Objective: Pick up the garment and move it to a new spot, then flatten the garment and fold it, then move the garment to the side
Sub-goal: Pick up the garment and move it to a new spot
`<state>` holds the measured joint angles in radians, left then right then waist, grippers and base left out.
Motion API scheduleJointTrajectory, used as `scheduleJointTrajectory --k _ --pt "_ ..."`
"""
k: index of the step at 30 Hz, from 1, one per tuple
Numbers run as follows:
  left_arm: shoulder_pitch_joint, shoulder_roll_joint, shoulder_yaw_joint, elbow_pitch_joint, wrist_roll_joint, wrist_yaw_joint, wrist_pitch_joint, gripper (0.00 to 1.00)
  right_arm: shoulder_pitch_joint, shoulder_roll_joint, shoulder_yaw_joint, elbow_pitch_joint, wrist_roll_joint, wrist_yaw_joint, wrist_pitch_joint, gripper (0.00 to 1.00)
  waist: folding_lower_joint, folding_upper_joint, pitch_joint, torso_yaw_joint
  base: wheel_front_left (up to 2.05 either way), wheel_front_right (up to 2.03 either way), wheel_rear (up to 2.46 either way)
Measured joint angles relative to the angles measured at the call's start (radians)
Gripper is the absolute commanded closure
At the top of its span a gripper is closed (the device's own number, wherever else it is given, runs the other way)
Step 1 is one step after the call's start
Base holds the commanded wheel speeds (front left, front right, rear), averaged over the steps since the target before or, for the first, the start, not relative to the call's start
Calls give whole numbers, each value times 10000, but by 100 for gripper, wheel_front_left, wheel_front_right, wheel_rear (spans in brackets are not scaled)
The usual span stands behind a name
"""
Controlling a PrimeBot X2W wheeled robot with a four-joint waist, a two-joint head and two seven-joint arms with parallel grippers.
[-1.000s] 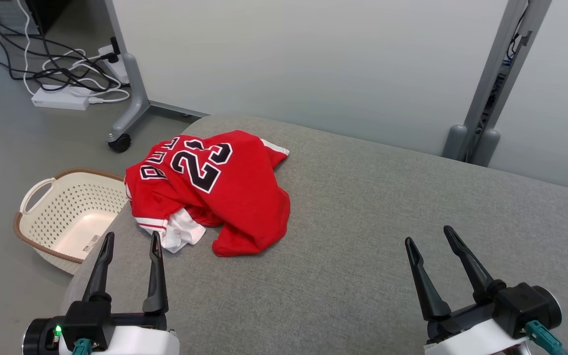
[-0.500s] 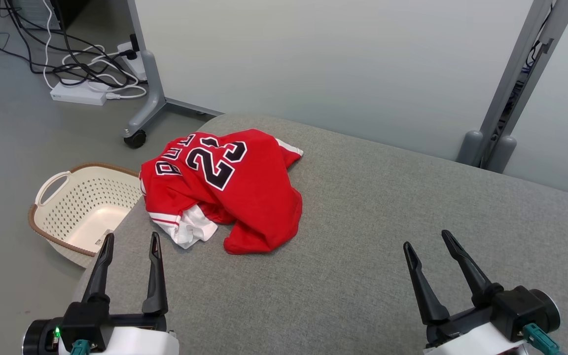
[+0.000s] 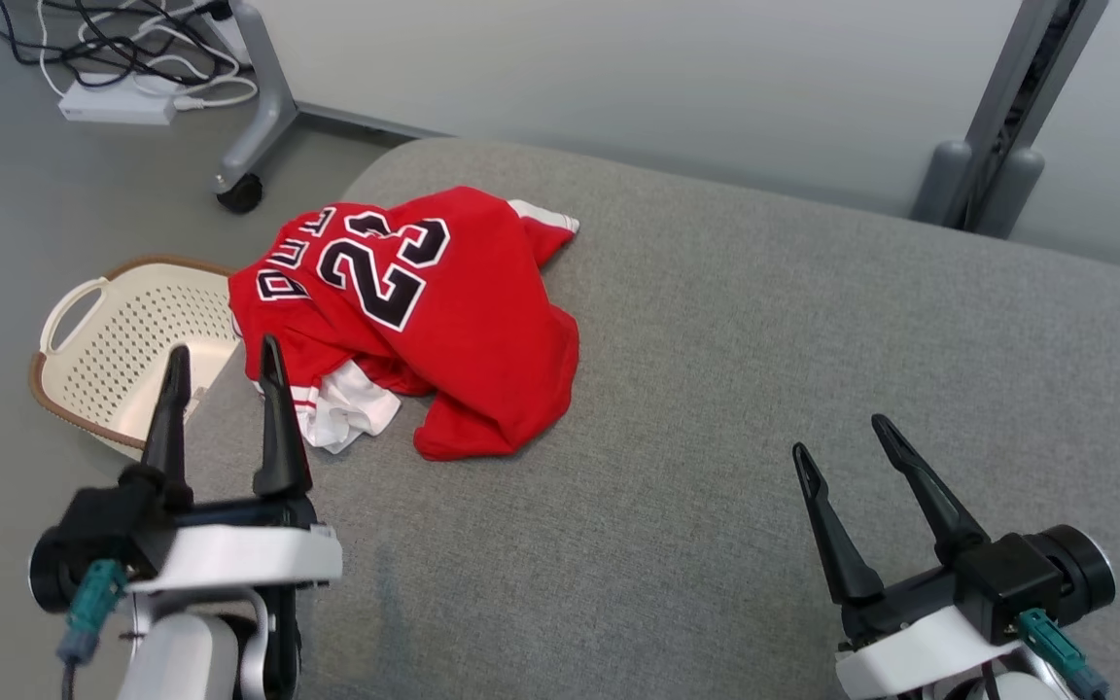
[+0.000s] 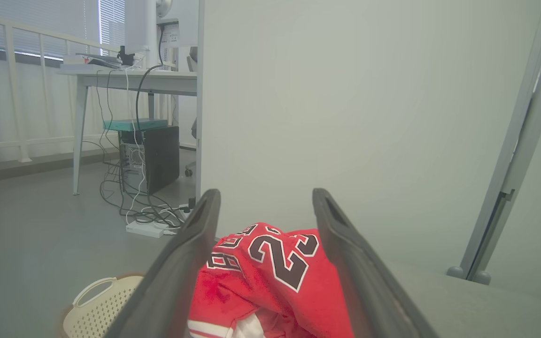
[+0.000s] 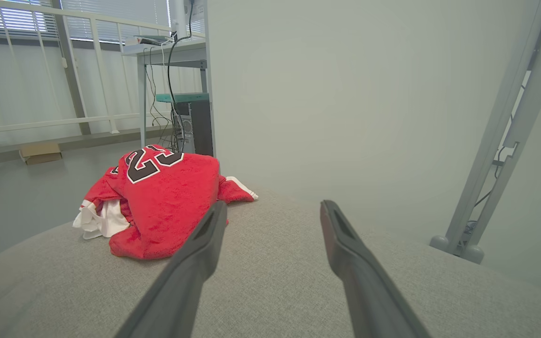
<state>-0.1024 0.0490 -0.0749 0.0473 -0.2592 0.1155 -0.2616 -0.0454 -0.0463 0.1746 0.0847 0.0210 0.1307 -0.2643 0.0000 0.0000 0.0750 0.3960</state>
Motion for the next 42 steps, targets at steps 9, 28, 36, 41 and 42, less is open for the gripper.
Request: scheduleJointTrajectory --k 9,28,36,41,42 --pt "-2533 0 445 1875 -299 -48 -15 0 -788 -117 40 -75 -359 2 0 0 0 0 1467 -424 0 0 0" --pt "-7198 447 453 8924 -232 190 1699 0 -1492 -552 56 -464 -205 2 0 0 0 0 3164 -1228 0 0 0" --pt "-7812 546 504 10378 -562 -19 2420 0 -1635 -506 117 -502 -198 2 0 0 0 0 3364 -1377 0 0 0" --pt "-7988 541 491 10893 -635 -92 2495 11 -1679 -477 128 -514 -190 2 0 0 0 0 3363 -1431 0 0 0" --pt "-7997 539 483 10955 -660 -107 2466 75 -1679 -470 127 -510 -178 2 0 0 0 0 3346 -1438 0 0 0"
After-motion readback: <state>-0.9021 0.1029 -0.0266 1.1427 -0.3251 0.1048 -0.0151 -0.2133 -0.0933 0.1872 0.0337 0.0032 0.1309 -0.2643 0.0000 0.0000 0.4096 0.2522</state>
